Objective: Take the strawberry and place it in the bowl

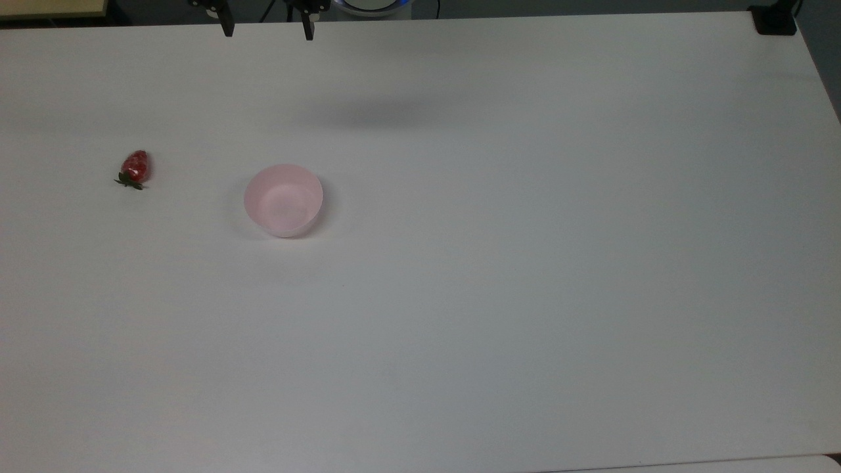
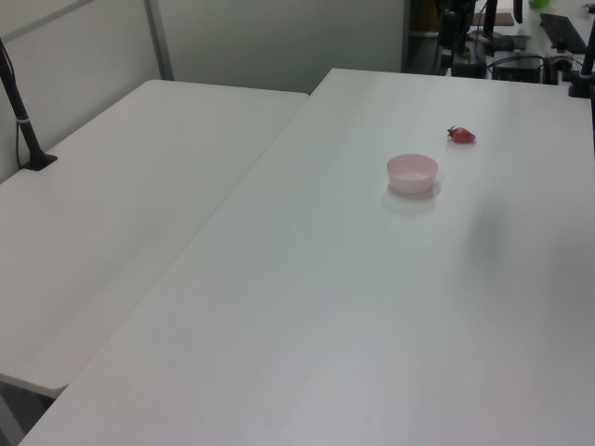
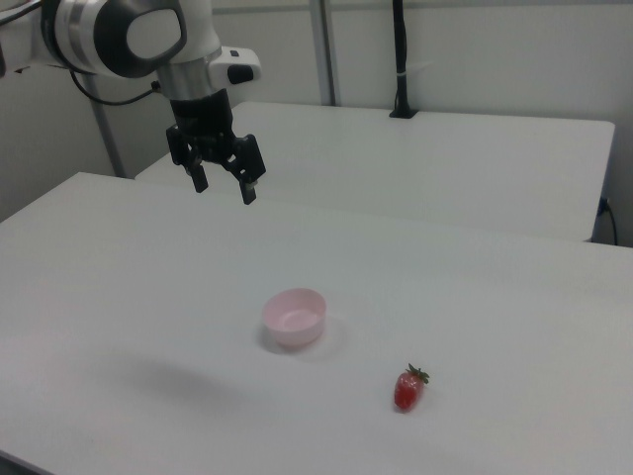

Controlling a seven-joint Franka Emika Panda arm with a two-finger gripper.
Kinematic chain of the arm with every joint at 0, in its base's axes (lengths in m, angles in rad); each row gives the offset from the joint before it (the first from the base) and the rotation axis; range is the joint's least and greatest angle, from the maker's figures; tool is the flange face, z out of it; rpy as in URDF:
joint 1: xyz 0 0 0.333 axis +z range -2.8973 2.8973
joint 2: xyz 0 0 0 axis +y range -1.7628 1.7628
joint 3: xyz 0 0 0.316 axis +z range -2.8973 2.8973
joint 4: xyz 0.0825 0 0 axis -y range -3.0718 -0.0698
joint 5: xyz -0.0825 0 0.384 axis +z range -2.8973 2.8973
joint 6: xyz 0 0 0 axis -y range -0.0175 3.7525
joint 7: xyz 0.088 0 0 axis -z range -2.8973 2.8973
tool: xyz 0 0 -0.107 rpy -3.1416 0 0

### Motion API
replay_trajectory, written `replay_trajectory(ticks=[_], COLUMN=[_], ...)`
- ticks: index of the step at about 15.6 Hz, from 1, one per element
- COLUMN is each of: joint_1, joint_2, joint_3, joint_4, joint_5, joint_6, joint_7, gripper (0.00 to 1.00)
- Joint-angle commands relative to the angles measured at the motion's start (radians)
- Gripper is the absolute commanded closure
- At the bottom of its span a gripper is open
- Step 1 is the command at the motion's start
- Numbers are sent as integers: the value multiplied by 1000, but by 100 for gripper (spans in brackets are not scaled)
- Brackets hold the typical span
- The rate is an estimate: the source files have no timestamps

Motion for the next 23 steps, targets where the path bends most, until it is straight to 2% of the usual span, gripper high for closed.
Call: replay_trajectory(ticks=[1,6,11,13,15,20,23], joint_1=[-12,-32,-101,-127,-150,-326,-394], joint_2=[-8,-9,1,26,70,125,185], joint_3=[12,12,10,9,10,7,3], joint_4=[-18,-20,-33,-33,-46,-130,-188], joint_5=[15,14,3,-29,-101,-103,-98], joint_6=[23,20,14,20,26,196,365], joint_7=[6,-39,-272,-304,-294,-313,-376], gripper=[0,0,0,0,0,0,0])
